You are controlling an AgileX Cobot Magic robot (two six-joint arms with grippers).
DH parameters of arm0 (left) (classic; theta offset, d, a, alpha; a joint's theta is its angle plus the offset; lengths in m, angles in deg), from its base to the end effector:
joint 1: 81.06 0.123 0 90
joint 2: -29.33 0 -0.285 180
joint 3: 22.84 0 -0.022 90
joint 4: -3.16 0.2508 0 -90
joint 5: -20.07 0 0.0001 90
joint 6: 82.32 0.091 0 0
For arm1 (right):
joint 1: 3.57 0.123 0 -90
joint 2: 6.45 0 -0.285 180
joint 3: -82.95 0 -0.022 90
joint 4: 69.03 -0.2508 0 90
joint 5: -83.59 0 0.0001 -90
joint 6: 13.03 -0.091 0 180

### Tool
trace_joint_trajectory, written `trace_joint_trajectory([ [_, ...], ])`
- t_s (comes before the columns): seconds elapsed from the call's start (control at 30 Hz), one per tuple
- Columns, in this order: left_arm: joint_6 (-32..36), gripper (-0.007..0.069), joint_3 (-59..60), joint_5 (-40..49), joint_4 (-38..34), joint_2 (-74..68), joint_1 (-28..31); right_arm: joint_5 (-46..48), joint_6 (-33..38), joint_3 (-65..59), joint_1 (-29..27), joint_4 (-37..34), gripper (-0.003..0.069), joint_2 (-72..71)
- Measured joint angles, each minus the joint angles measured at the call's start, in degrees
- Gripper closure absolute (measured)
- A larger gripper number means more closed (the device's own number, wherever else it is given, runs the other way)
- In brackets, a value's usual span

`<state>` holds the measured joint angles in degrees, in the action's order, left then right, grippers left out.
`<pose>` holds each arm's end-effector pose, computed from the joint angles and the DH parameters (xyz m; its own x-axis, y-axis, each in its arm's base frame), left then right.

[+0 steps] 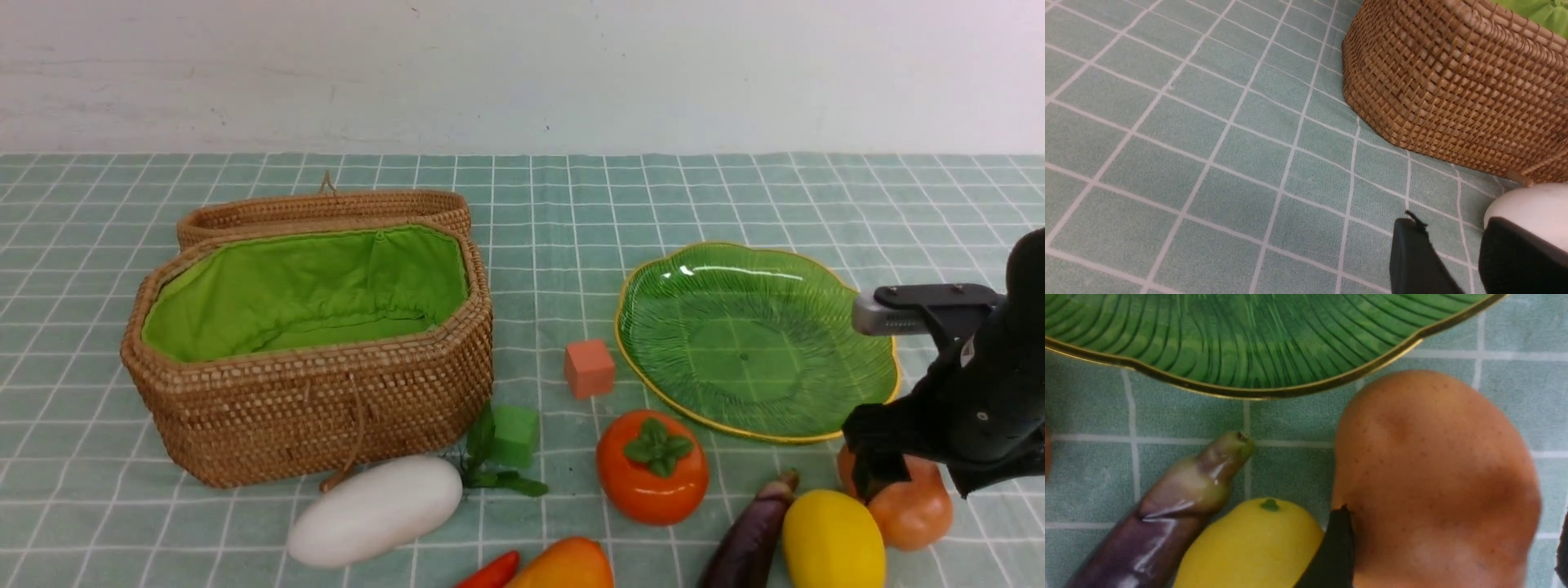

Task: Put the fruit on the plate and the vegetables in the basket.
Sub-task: Use the right arm to grab a potato and put it into the left basket

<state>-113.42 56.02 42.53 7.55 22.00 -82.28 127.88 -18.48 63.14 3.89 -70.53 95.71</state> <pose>0.0523 0.0016 0.1689 -0.2810 -0.4486 -0.8484 -0.1506 0.8937 -0.4226 0.3032 0.0414 0.1991 -0.9721 -0.0127 -0.2341 -0.0238 0.9987 0.0446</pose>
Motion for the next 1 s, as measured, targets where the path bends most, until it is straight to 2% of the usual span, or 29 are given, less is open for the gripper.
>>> trace_joint_trajectory([
  [0.23, 0.0, 0.0386, 0.0, 0.0, 0.0, 0.0, 0.0, -0.6, 0.0, 0.2, 0.0, -0.2, -0.0014, 4.2],
  [0.37, 0.0, 0.0386, 0.0, 0.0, 0.0, 0.0, 0.0, -0.7, 1.7, 0.6, 0.0, -0.3, 0.0029, 4.9],
  [0.57, 0.0, 0.0386, 0.0, 0.0, 0.0, 0.0, 0.0, 1.9, 2.3, 2.1, 0.0, -0.3, 0.0033, 3.8],
  [0.83, 0.0, 0.0386, 0.0, 0.0, 0.0, 0.0, 0.0, 12.0, -1.4, 9.8, 0.0, 7.8, 0.0033, -3.9],
  [1.0, 0.0, 0.0386, 0.0, 0.0, 0.0, 0.0, 0.0, 13.0, 0.4, 13.1, 0.7, 7.5, 0.0033, -10.9],
])
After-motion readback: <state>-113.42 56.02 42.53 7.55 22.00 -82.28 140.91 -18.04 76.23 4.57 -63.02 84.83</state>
